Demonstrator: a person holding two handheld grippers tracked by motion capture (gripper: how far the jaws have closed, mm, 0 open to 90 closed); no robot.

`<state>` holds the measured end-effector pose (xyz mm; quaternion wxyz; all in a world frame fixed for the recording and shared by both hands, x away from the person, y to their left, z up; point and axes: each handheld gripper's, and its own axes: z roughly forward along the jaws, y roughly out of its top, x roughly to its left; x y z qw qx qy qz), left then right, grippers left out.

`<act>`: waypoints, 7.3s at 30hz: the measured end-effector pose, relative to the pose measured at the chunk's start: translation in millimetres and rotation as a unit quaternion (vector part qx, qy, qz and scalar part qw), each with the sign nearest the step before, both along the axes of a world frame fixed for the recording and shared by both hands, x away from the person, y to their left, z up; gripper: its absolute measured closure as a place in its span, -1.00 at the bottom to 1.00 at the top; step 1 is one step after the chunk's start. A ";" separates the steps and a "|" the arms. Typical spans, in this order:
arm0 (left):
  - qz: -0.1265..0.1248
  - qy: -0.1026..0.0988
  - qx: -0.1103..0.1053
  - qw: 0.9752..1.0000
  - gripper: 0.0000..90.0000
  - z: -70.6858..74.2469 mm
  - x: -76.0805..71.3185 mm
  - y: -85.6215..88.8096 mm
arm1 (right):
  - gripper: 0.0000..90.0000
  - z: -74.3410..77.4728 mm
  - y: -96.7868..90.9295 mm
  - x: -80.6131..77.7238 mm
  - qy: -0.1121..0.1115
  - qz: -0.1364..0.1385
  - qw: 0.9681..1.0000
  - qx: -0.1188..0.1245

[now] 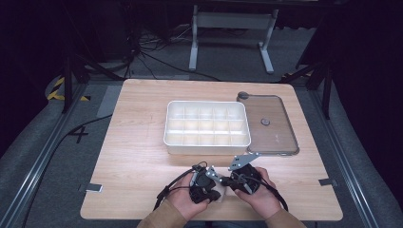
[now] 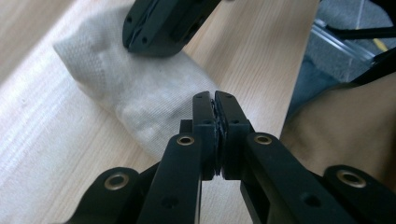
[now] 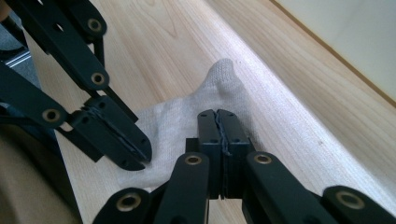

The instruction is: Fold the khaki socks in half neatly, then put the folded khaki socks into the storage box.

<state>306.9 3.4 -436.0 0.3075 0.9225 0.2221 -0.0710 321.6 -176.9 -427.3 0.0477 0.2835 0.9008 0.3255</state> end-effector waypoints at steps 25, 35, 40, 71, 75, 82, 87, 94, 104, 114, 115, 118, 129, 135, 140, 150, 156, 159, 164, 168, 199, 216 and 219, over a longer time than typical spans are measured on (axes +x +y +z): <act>0.012 0.014 -0.003 1.000 0.99 -8.1 -1.5 -0.8 | 0.57 11.6 -11.7 -4.5 -0.002 -0.028 1.000 0.013; 0.010 0.012 0.000 1.000 0.99 -7.7 -1.9 -0.6 | 0.09 1.2 -4.4 0.8 0.013 -0.056 0.998 0.000; 0.002 0.015 0.021 1.000 0.98 -8.5 -3.3 -1.2 | 0.04 -5.3 1.6 3.7 0.027 -0.056 0.998 0.002; 0.009 0.018 0.021 1.000 0.99 -11.8 -5.9 2.1 | 0.21 -24.0 -2.5 21.9 0.129 -0.043 0.989 0.063; 0.009 0.017 0.020 1.000 0.99 -12.0 -5.6 2.3 | 0.24 -24.1 -2.5 22.2 0.131 -0.042 0.988 0.064; 0.005 0.015 0.021 1.000 0.99 -12.1 -5.4 2.0 | 0.47 -27.6 -5.8 25.8 0.157 -0.034 0.983 0.089; 0.004 0.019 0.021 1.000 0.99 -11.3 -5.6 2.0 | 0.61 -24.9 -4.5 24.2 0.149 -0.026 0.985 0.084; 0.000 0.019 0.015 1.000 0.86 -9.2 -7.3 2.5 | 0.67 -21.5 -2.6 21.5 0.138 -0.027 0.987 0.075; 0.005 0.007 0.005 1.000 0.82 3.6 -9.3 8.1 | 0.67 -13.5 -2.1 17.1 0.109 -0.026 0.991 0.070; 0.009 -0.006 0.006 1.000 0.79 16.8 -7.2 17.1 | 0.67 -3.1 -7.6 14.6 0.096 -0.030 0.992 0.081; 0.010 -0.009 0.005 1.000 0.79 18.0 -6.3 18.3 | 0.67 -2.0 -8.1 14.3 0.096 -0.031 0.991 0.083; 0.013 -0.014 -0.002 1.000 0.79 22.4 -4.1 23.5 | 0.68 0.2 -9.5 14.1 0.091 -0.032 0.992 0.087; 0.037 -0.017 -0.009 0.999 0.77 32.0 2.7 40.0 | 0.68 6.3 -13.9 13.4 0.084 -0.039 0.991 0.099; 0.045 -0.016 -0.001 0.999 0.77 36.7 6.5 48.1 | 0.68 10.9 -18.5 13.7 0.077 -0.044 0.990 0.107; 0.062 -0.023 0.000 0.998 0.76 42.8 10.9 59.7 | 0.68 15.2 -23.8 14.2 0.069 -0.051 0.989 0.118; 0.082 -0.018 0.007 0.996 0.76 50.0 17.1 78.1 | 0.68 21.6 -31.2 15.3 0.058 -0.061 0.988 0.130; 0.098 -0.013 0.010 0.995 0.75 55.1 20.4 90.5 | 0.68 26.5 -37.0 15.8 0.054 -0.069 0.987 0.138; 0.103 -0.016 0.011 0.994 0.74 56.5 22.3 95.8 | 0.68 28.8 -40.3 16.0 0.052 -0.073 0.986 0.143; 0.117 -0.011 0.015 0.993 0.74 57.8 25.6 104.8 | 0.68 31.6 -45.1 16.8 0.047 -0.077 0.985 0.145; 0.126 -0.015 0.016 0.992 0.73 59.2 27.6 111.5 | 0.68 35.0 -48.5 17.1 0.045 -0.081 0.985 0.149; 0.185 -0.005 0.022 0.983 0.69 58.1 35.0 151.7 | 0.68 70.0 -64.4 33.3 0.015 -0.097 0.982 0.163; 0.183 -0.002 0.022 0.983 0.68 56.5 35.5 150.0 | 0.68 95.4 -76.7 61.1 0.007 -0.131 0.981 0.139; 0.182 -0.002 0.022 0.983 0.69 56.3 35.6 150.1 | 0.68 96.2 -78.3 66.3 0.002 -0.138 0.981 0.134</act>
